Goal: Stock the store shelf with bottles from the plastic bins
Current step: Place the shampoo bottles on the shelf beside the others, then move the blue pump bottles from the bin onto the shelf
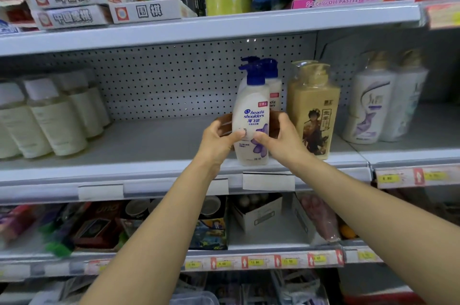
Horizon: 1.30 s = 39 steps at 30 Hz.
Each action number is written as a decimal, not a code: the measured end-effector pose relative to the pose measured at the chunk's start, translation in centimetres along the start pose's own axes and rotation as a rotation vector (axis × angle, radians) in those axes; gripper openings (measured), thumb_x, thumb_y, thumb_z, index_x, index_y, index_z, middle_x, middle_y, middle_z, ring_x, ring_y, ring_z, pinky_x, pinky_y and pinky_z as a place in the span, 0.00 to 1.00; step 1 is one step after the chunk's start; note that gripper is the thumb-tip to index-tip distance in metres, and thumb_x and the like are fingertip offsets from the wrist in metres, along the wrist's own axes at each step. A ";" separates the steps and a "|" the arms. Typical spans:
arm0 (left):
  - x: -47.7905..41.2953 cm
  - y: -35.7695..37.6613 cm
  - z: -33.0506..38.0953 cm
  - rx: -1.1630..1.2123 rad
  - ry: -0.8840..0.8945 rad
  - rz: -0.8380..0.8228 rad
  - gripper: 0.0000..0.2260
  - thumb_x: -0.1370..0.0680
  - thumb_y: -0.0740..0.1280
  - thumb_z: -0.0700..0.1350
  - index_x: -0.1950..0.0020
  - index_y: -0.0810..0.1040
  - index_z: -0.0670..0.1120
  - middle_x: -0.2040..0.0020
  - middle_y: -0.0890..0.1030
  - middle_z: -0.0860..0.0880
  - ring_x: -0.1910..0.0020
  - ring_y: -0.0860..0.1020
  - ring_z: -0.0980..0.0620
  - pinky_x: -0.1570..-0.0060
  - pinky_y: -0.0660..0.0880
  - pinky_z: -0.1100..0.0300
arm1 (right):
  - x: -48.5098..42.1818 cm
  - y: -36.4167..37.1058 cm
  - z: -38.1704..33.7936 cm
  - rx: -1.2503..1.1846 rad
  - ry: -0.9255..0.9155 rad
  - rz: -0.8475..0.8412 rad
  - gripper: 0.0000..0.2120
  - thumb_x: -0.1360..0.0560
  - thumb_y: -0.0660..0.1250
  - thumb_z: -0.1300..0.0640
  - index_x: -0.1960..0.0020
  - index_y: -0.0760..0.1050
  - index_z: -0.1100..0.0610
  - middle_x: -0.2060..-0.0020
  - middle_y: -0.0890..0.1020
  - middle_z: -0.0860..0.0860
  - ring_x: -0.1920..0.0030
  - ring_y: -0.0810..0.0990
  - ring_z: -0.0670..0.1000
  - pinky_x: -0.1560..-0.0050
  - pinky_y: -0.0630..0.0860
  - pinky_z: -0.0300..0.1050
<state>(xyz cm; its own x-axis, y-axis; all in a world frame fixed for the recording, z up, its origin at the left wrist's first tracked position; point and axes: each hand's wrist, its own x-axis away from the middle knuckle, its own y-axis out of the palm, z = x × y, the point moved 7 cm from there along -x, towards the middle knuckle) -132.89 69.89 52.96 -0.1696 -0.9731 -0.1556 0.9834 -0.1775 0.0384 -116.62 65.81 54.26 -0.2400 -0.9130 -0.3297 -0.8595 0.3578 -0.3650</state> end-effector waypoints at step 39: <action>24.4 -34.3 -25.6 0.082 -0.852 0.450 0.04 0.17 0.63 0.43 0.50 0.77 0.48 0.49 0.81 0.47 0.54 0.80 0.52 0.57 0.77 0.57 | 25.1 35.4 11.3 0.042 0.554 -0.653 0.09 0.20 0.65 0.60 0.40 0.72 0.58 0.58 0.75 0.54 0.61 0.75 0.52 0.68 0.71 0.38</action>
<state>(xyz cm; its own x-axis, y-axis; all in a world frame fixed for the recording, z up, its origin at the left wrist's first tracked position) -169.12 55.95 22.56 0.1993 -0.7270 0.6571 0.9658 0.2593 -0.0061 -147.99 57.80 23.20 0.1022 -0.8986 0.4267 -0.8871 -0.2764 -0.3696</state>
